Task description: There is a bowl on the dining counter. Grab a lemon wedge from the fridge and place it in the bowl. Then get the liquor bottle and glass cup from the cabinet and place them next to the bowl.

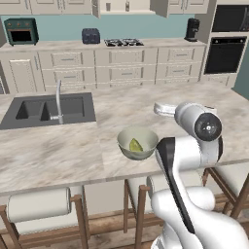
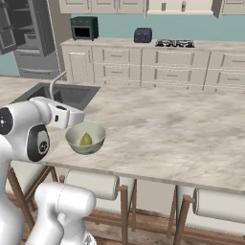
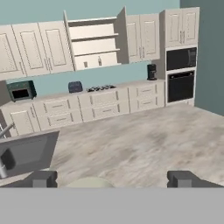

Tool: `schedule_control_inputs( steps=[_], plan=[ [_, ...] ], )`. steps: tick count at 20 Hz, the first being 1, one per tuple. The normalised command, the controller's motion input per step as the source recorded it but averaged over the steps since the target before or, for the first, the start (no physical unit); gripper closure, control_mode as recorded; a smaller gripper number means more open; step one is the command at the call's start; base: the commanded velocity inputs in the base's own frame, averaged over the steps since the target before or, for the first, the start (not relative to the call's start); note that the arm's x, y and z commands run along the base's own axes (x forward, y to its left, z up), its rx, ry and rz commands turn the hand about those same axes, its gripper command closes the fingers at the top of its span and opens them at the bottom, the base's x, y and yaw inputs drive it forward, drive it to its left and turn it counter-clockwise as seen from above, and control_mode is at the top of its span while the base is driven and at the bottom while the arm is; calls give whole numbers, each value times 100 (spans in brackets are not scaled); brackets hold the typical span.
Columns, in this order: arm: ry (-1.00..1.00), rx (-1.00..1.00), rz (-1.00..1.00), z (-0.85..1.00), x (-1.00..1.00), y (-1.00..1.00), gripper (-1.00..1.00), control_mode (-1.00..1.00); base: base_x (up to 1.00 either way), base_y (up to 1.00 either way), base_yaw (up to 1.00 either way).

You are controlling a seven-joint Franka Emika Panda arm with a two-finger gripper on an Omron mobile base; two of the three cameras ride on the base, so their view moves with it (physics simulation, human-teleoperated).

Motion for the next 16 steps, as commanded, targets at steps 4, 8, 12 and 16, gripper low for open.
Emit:
schedule_control_inputs(
  steps=[4, 8, 12, 16],
  plan=[
    [-3, 0, -1, 0, -36, -10, -100, -100, 0, 0, 0],
    [-16, 2, -4, -2, -67, -13, -100, -100, 0, 0, 0],
    [-10, 2, -2, -4, -37, -8, -100, 100, -42, -20, -4],
    [0, 0, 0, 0, 0, 0, -100, 100, -82, -69, -16]
  ],
)
